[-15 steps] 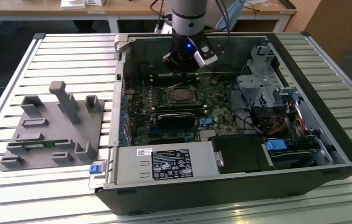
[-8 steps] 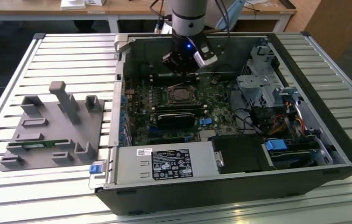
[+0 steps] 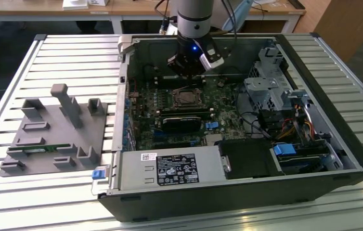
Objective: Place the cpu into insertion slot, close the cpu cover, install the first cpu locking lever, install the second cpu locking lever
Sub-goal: 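Install the first cpu locking lever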
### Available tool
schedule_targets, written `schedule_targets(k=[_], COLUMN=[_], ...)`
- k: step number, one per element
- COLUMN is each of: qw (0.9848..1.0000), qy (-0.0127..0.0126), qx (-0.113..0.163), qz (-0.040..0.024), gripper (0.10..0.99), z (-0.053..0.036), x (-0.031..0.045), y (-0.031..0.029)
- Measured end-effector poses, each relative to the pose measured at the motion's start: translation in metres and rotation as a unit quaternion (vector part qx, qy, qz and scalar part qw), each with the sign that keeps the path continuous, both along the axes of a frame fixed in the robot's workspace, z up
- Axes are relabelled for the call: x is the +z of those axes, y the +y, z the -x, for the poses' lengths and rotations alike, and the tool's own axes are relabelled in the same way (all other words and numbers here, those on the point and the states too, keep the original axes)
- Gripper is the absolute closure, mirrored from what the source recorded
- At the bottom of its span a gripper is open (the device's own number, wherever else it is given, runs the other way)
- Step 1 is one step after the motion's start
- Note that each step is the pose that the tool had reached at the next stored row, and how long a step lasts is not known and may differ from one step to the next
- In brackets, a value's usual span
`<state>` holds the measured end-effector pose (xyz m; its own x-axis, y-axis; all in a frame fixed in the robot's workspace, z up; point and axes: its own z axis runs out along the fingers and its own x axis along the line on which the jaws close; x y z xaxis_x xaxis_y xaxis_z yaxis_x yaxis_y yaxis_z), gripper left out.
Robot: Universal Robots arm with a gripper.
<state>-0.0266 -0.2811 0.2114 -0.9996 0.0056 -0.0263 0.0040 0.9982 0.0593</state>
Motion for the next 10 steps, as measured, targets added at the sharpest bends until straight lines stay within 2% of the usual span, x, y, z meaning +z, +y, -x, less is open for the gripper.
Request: schedule_targets(k=[10], qw=[1.0000], qy=[0.0000], qx=[0.000], qz=[0.0004], gripper=[0.969], z=[0.0000], x=[-0.0035], y=[0.0000])
